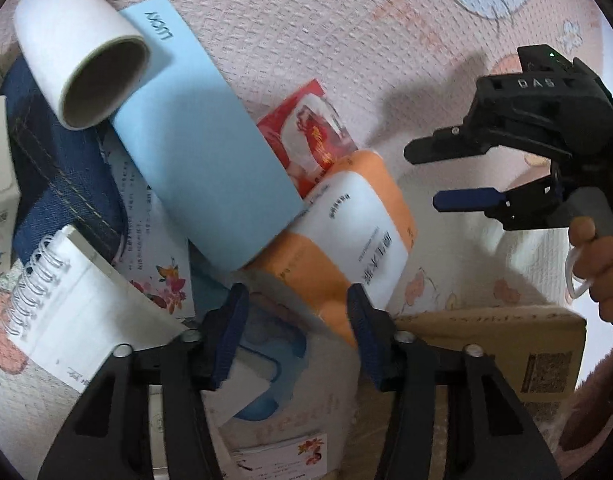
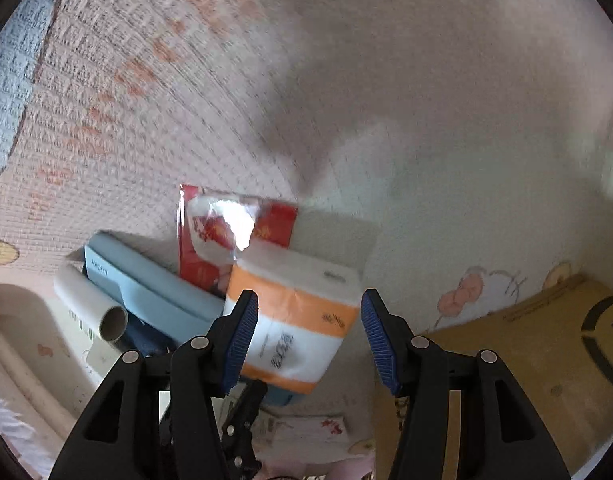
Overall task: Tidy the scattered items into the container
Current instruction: 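Move both tools to the orange-and-white tissue pack and close around it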
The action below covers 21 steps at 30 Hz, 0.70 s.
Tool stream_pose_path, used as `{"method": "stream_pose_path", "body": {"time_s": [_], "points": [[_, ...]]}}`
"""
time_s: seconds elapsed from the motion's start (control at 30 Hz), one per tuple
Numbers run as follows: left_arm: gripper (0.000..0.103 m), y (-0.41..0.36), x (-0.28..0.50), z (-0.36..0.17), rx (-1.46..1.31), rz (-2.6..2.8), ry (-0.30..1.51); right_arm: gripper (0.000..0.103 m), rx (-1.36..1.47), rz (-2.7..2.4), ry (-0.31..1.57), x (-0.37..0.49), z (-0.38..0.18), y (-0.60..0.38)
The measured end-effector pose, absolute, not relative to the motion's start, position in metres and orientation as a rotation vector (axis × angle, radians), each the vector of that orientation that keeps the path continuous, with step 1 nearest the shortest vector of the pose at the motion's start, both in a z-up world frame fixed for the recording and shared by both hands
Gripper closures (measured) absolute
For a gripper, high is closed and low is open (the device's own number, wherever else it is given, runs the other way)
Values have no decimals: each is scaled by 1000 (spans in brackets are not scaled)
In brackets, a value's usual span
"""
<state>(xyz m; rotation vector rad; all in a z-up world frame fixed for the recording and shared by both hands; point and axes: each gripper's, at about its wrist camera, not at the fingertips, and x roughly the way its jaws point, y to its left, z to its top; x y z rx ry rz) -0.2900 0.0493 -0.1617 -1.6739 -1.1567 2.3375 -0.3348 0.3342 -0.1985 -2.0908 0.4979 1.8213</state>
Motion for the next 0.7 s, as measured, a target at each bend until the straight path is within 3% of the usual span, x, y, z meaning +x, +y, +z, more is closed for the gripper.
{"method": "stream_pose_path", "body": {"time_s": [0.2, 0.37, 0.7], "points": [[61, 53, -295, -163, -1667, 2357, -1156, 52, -2079, 1821, 378, -346, -204, 316], [62, 56, -295, -165, -1669, 2375, -1156, 53, -2080, 1782, 454, -342, -218, 309], [63, 52, -301, -168, -1698, 2381, -1261, 53, -2099, 1849, 392, -326, -227, 305]]}}
